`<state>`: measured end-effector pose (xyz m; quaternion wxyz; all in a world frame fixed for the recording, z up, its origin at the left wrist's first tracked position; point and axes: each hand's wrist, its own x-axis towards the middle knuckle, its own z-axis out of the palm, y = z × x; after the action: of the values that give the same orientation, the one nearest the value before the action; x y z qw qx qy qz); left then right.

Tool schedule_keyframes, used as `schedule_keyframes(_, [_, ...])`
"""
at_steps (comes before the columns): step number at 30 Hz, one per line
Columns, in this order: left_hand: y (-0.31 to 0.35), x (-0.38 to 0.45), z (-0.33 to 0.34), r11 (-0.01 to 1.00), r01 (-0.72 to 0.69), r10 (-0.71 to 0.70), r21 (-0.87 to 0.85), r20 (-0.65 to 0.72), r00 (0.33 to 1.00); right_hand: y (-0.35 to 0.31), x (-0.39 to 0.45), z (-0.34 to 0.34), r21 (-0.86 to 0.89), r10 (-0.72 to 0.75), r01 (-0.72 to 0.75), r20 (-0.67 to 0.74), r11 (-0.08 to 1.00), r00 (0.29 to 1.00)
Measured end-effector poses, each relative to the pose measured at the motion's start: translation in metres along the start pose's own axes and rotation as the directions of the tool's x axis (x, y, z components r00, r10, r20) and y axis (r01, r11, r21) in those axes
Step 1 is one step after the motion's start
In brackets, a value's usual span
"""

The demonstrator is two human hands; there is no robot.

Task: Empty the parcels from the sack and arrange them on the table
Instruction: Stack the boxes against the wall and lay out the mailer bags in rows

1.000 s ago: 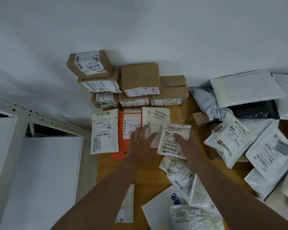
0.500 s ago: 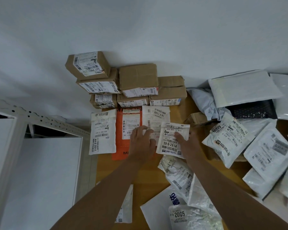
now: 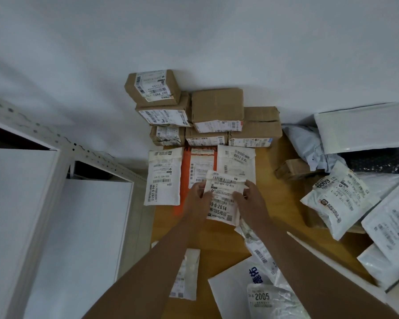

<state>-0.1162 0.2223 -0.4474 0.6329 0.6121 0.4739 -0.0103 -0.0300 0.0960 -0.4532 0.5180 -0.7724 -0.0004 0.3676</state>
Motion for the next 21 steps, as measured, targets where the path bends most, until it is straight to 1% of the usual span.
schedule_keyframes(2, [-0.01, -0.006, -0.016, 0.998, -0.021, 0.027, 0.064, -0.097, 0.995, 0.001, -0.007, 0.017, -0.056, -0.015, 0.018, 0.051, 0.998, 0.999])
schedule_keyframes(5, [-0.022, -0.018, -0.045, 0.991, -0.032, 0.062, 0.129, -0.239, 0.969, 0.002, -0.017, 0.05, -0.128, -0.039, 0.054, 0.114, 0.99, 0.993])
schedule_keyframes(8, [-0.037, -0.028, -0.074, 0.991, 0.016, 0.033, 0.133, -0.355, 0.934, 0.004, -0.028, 0.083, -0.183, -0.029, 0.062, 0.179, 0.981, 0.983])
schedule_keyframes(10, [-0.05, -0.034, -0.095, 0.989, 0.054, 0.006, 0.137, -0.405, 0.914, 0.008, -0.034, 0.104, -0.234, -0.026, 0.077, 0.214, 0.969, 0.977])
schedule_keyframes(13, [-0.072, -0.034, -0.122, 0.984, 0.104, -0.032, 0.146, -0.424, 0.905, 0.013, -0.041, 0.132, -0.322, -0.038, 0.114, 0.236, 0.94, 0.971])
schedule_keyframes(15, [-0.08, -0.031, -0.134, 0.978, 0.117, -0.035, 0.171, -0.419, 0.907, 0.014, -0.043, 0.146, -0.344, -0.036, 0.113, 0.223, 0.932, 0.974])
schedule_keyframes(21, [-0.083, -0.019, -0.149, 0.968, 0.114, -0.019, 0.221, -0.392, 0.92, 0.016, -0.039, 0.16, -0.387, -0.046, 0.084, 0.108, 0.918, 0.993])
